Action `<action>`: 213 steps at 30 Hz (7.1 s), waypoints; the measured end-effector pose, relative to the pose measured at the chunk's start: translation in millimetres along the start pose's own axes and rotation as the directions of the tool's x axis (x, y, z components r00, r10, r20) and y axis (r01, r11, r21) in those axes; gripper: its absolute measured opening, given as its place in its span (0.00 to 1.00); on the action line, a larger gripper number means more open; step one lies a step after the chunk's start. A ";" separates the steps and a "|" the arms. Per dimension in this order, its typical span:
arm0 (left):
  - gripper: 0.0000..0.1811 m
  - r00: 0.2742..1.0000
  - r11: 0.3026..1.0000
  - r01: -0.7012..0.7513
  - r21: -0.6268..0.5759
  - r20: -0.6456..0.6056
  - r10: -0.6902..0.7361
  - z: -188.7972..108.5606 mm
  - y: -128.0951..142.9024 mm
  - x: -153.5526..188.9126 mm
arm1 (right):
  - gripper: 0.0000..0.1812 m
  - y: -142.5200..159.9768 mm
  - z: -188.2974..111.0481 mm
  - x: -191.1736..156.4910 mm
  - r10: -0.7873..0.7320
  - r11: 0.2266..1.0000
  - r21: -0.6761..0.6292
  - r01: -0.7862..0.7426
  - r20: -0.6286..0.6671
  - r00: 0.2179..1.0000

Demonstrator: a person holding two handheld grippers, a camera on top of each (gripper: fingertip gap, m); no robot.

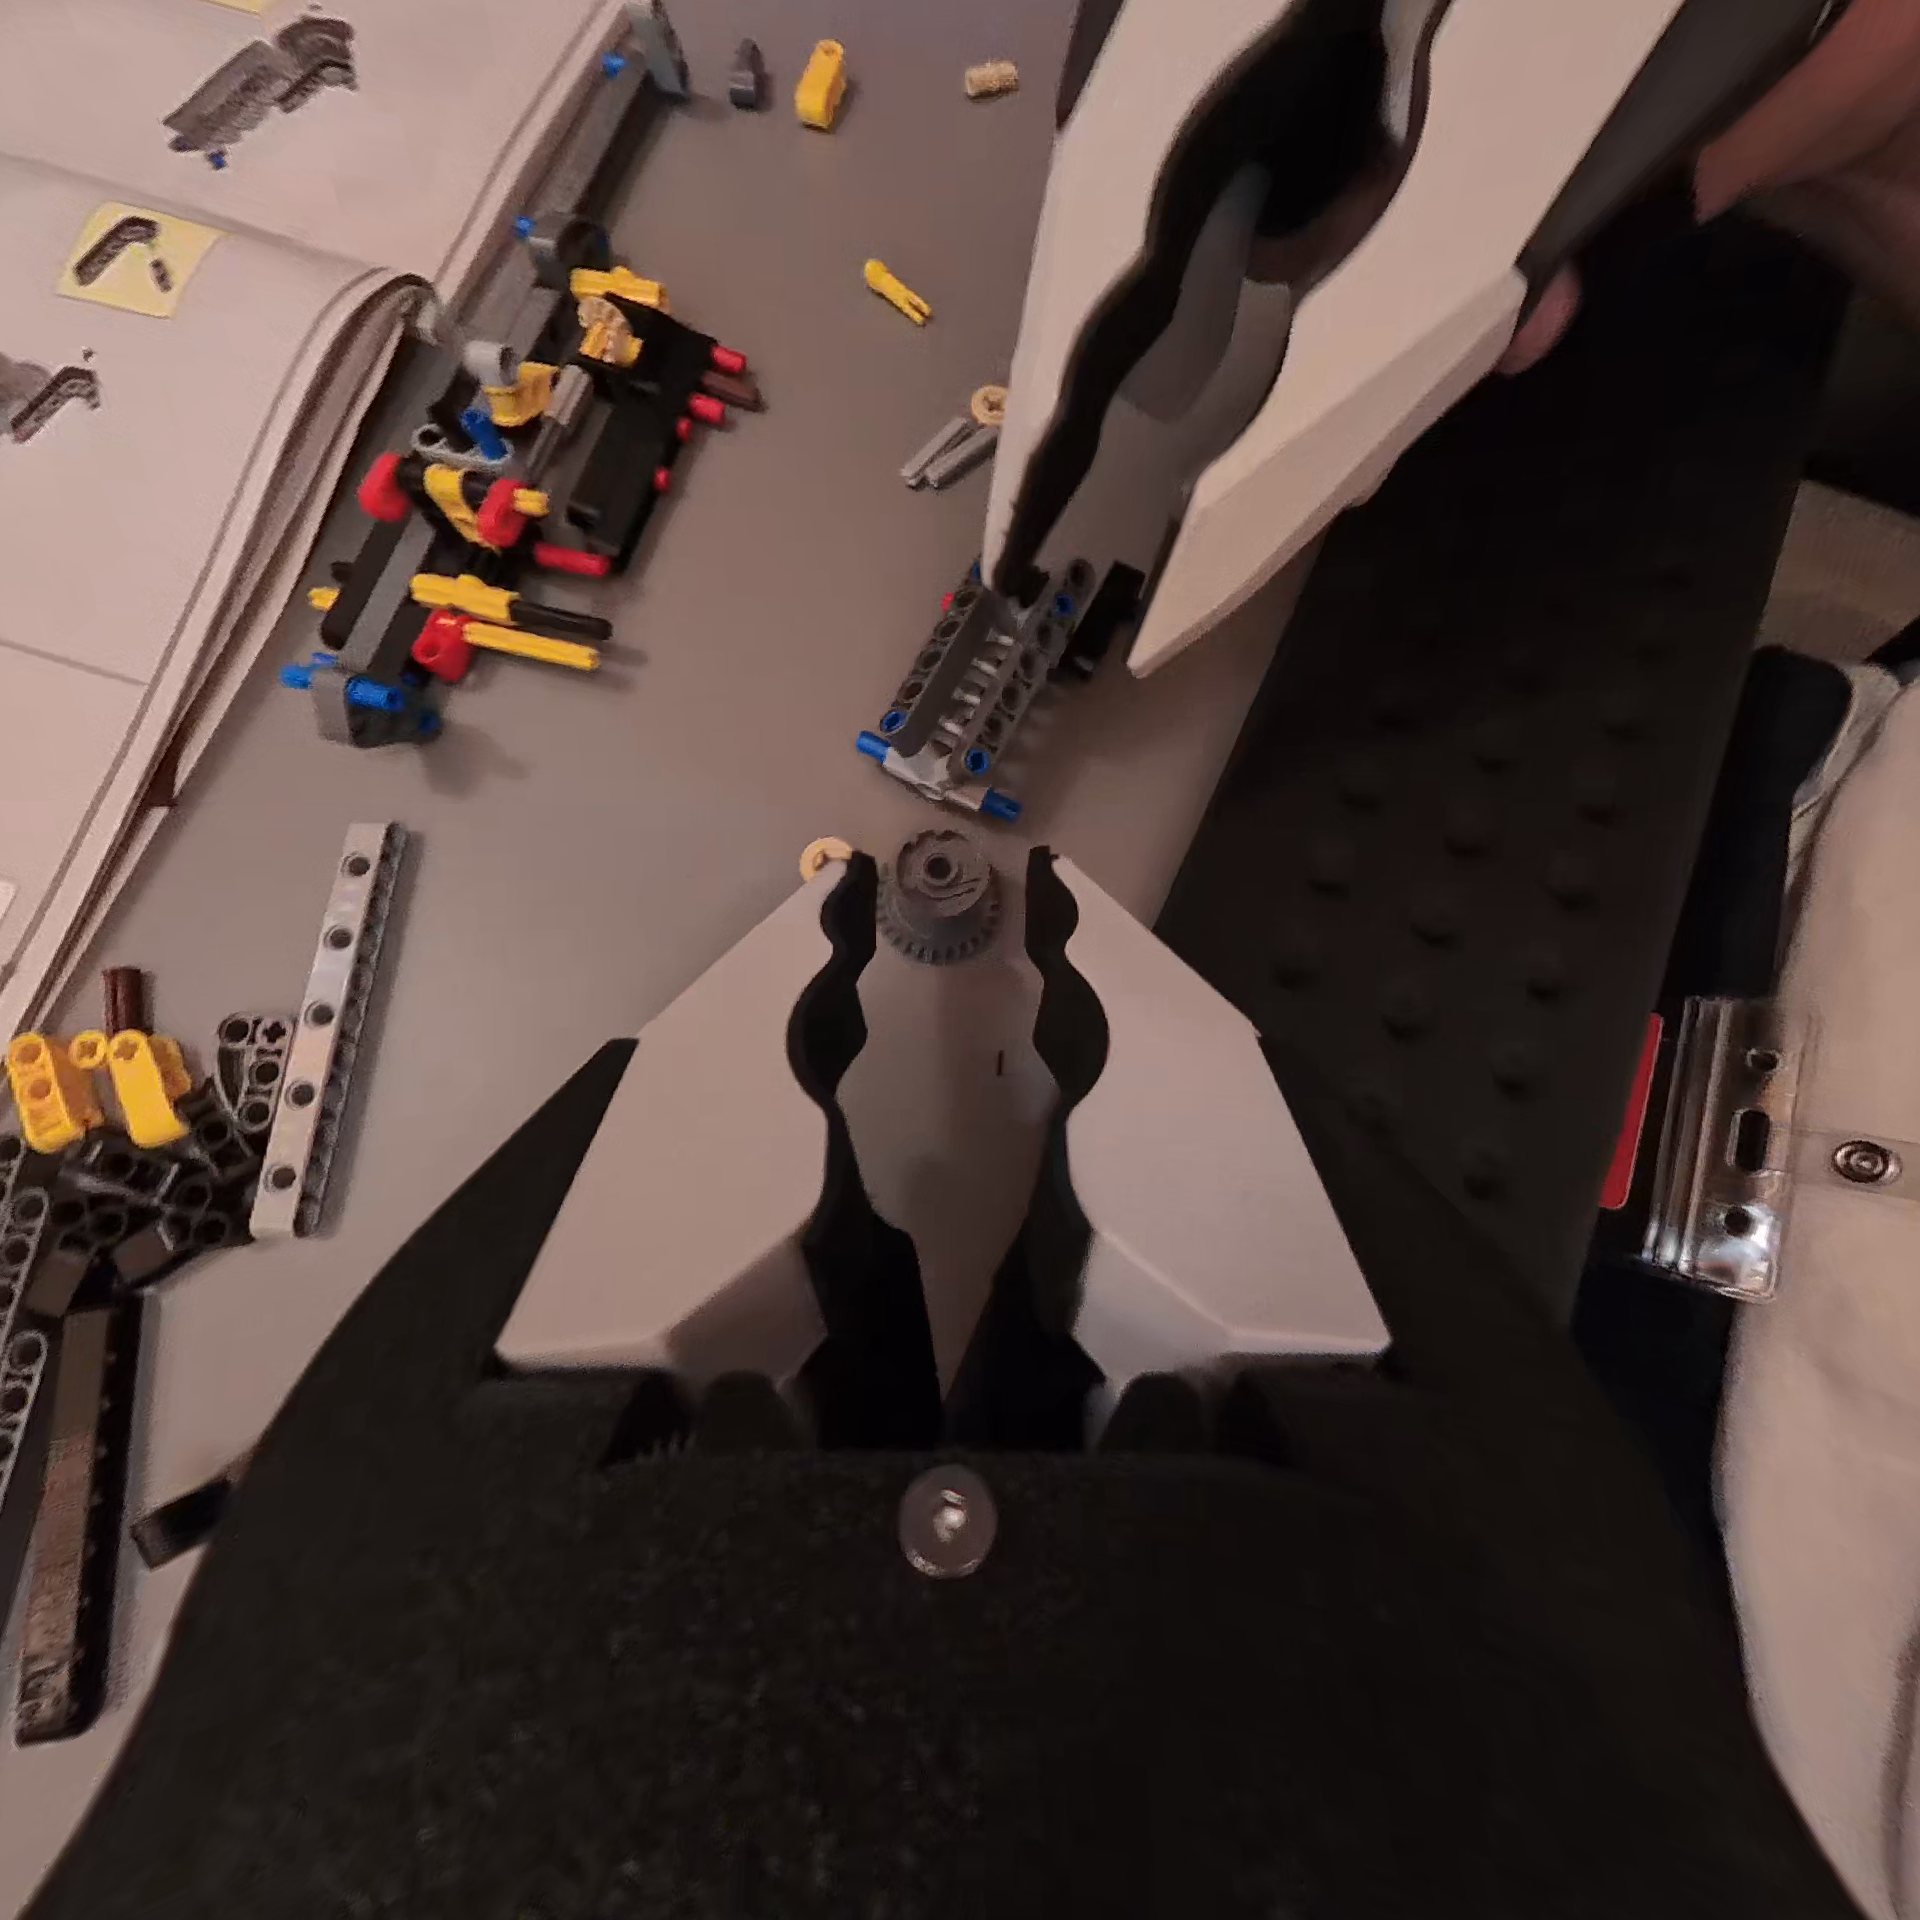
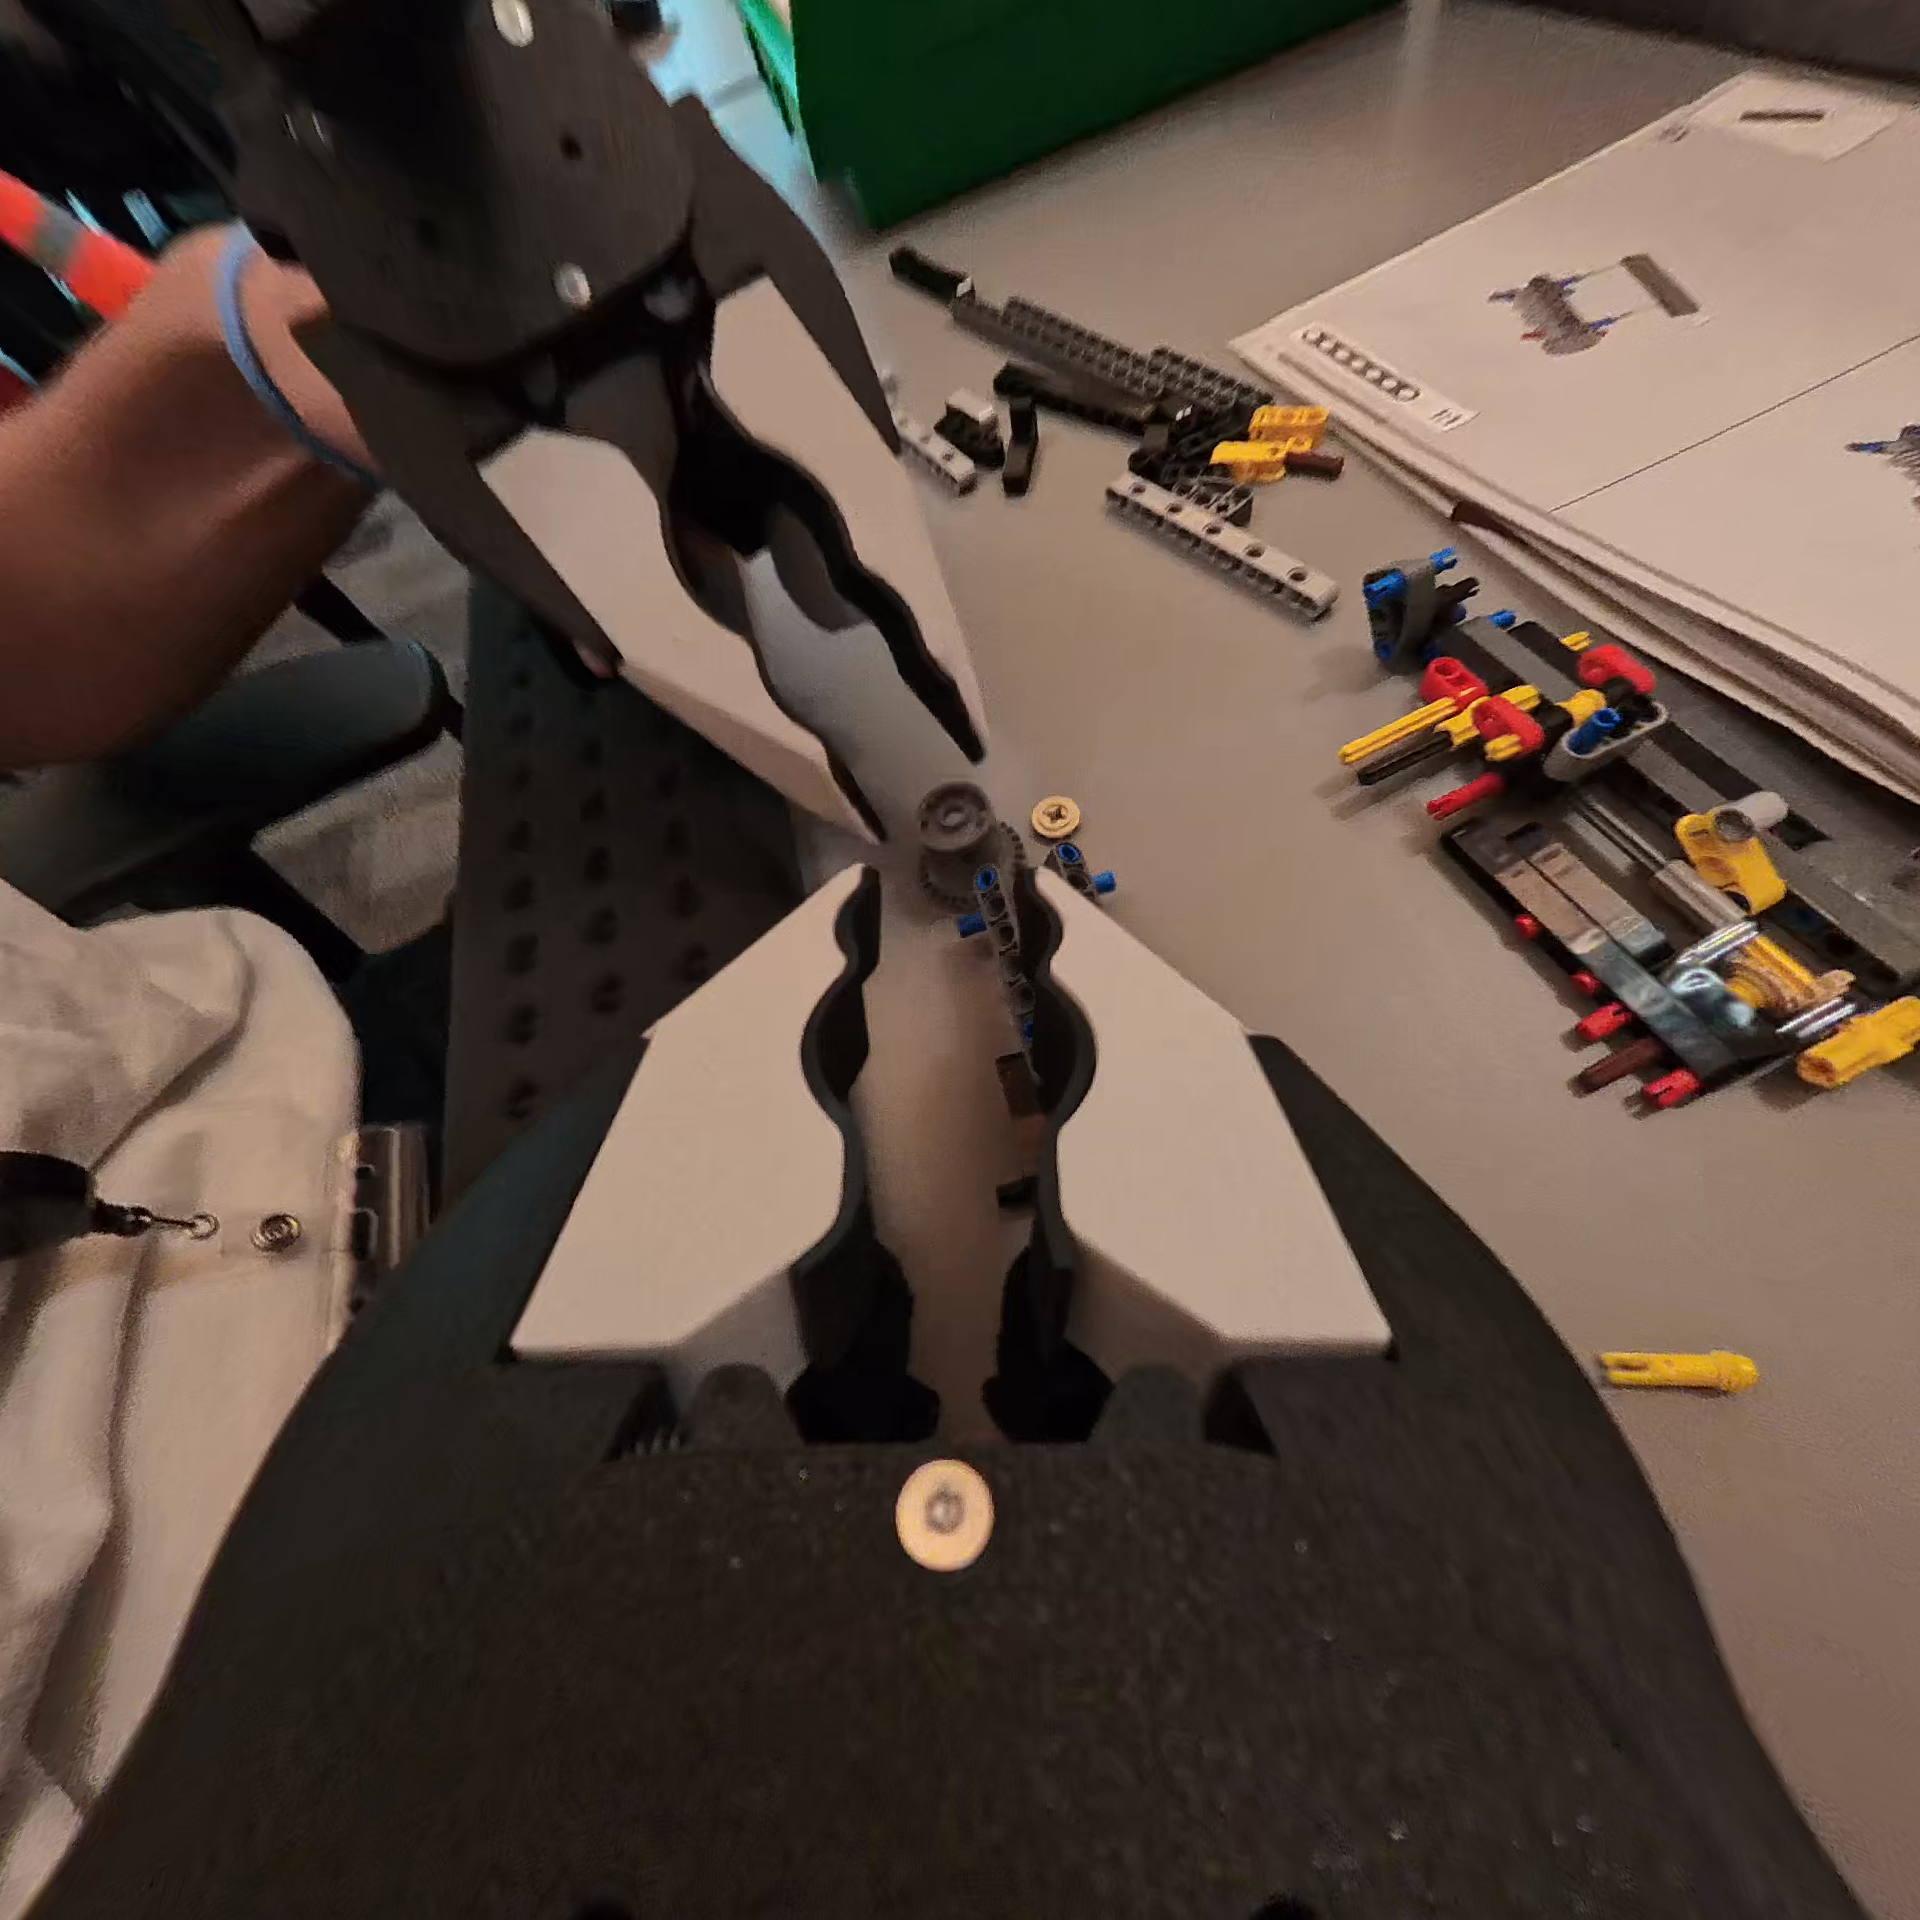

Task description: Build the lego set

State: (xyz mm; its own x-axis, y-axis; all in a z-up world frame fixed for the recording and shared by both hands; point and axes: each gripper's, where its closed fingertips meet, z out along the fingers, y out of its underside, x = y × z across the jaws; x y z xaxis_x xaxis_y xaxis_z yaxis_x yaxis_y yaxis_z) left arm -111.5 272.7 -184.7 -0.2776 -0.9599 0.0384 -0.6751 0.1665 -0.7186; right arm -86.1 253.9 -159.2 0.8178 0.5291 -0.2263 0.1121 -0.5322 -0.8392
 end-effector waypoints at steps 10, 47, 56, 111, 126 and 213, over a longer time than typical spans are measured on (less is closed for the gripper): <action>0.10 0.994 0.998 -0.056 -0.017 0.091 0.057 -3.4 -6.8 -13.5 | 0.14 -10.8 -17.8 0.6 0.076 0.984 0.154 -0.084 0.060 0.995; 0.27 0.822 0.769 0.197 0.608 -0.530 0.208 -111.1 -92.9 40.8 | 0.01 -101.0 -35.4 -65.6 -0.097 0.990 0.109 0.085 0.106 0.990; 0.13 0.769 0.752 0.142 0.643 -0.550 0.326 -103.7 -93.8 39.2 | 0.01 -101.2 -33.0 -60.6 -0.091 0.991 0.105 0.082 0.080 0.993; 0.13 0.880 0.672 0.364 0.645 -0.474 -0.022 -76.5 -76.8 -70.5 | 0.05 -122.8 24.2 21.1 0.030 0.946 0.297 -0.130 0.320 0.947; 0.13 0.882 0.650 0.379 0.658 -0.470 -0.038 -82.0 -79.0 -76.8 | 0.05 -117.4 31.6 20.8 0.061 0.944 0.285 -0.167 0.347 0.936; 0.13 0.604 0.857 0.038 0.514 -0.695 0.390 -118.8 -116.5 8.5 | 0.02 -137.7 -33.5 -42.5 -0.969 0.221 -0.136 0.966 -0.144 0.201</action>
State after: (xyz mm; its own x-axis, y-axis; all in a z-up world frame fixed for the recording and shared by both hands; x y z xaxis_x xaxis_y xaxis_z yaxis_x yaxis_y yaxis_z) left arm -116.4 271.9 -18.2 -0.9057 -0.3587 0.2257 -0.2383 -0.0095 -0.9712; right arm -117.4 282.5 -17.4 0.1374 0.5267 0.8389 0.8913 0.3037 -0.3366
